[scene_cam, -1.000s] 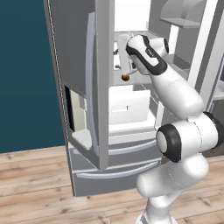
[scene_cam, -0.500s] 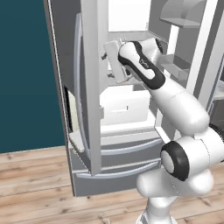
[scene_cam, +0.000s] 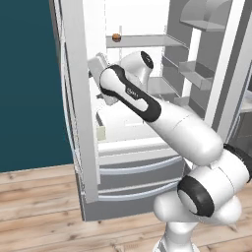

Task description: Retrieve the tangerine and mango from the fridge and place them into the bowl on the dining table.

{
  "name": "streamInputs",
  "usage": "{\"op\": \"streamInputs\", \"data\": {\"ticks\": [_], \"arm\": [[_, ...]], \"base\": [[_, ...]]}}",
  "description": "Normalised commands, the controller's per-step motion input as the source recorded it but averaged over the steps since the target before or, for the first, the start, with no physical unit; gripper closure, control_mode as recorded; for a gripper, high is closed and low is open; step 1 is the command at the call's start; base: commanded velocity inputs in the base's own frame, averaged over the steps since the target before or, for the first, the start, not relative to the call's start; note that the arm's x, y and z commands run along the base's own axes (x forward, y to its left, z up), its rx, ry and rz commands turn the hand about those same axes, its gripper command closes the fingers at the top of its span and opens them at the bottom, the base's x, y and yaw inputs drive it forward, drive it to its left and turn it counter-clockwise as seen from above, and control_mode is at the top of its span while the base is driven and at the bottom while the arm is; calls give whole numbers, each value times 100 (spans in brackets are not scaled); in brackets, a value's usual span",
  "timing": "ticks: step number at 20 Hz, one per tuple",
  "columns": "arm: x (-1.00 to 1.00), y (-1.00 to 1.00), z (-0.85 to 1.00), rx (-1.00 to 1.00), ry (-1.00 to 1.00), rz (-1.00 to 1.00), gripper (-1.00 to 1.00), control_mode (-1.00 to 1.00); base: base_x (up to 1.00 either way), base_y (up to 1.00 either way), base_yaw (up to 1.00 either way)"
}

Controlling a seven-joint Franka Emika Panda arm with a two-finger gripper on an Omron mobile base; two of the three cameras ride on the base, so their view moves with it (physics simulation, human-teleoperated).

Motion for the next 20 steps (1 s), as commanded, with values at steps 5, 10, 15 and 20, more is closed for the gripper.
{"op": "streamInputs", "data": {"ticks": [5, 10, 15, 20], "arm": [[-5, 100, -1, -3, 0, 0, -100, -100], [-80, 50, 40, -3, -23, 2, -100, -100], [-100, -16, 75, 0, -39, -2, -100, -100], [-84, -75, 68, 2, -6, -7, -100, -100]], "base": [[0, 0, 0], [0, 0, 0], [0, 0, 0], [0, 0, 0]]}}
